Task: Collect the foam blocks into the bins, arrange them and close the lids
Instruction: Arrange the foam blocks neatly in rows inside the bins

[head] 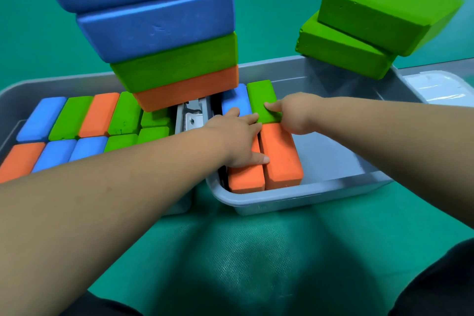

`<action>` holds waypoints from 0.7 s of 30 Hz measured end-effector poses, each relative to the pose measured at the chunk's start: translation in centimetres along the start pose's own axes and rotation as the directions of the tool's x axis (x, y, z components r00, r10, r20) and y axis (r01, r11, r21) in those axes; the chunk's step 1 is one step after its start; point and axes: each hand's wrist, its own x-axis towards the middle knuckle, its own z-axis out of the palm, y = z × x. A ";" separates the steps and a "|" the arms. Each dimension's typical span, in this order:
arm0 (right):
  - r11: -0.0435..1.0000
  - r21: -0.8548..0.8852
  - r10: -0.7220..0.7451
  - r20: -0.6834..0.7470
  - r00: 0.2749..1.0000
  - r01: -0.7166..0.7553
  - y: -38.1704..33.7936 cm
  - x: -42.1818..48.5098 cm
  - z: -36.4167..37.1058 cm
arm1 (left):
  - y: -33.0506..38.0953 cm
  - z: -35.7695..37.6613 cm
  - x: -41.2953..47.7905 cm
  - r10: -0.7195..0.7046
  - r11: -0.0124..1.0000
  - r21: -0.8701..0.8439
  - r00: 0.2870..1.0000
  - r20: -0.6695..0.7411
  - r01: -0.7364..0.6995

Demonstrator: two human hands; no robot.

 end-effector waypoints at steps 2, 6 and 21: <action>1.000 -0.023 -0.005 0.009 1.000 0.006 0.0 -0.2 0.0 | -0.3 -0.1 0.2 0.033 0.999 0.040 0.999 -0.001 -0.033; 1.000 0.018 0.002 0.004 1.000 -0.002 0.0 -0.8 0.0 | -0.1 -0.7 0.3 0.063 0.997 0.043 0.998 -0.006 -0.063; 0.962 0.272 0.169 -0.519 0.838 -0.026 5.2 -5.2 -3.6 | 3.6 -3.7 1.3 -0.023 0.999 0.041 0.997 0.076 0.019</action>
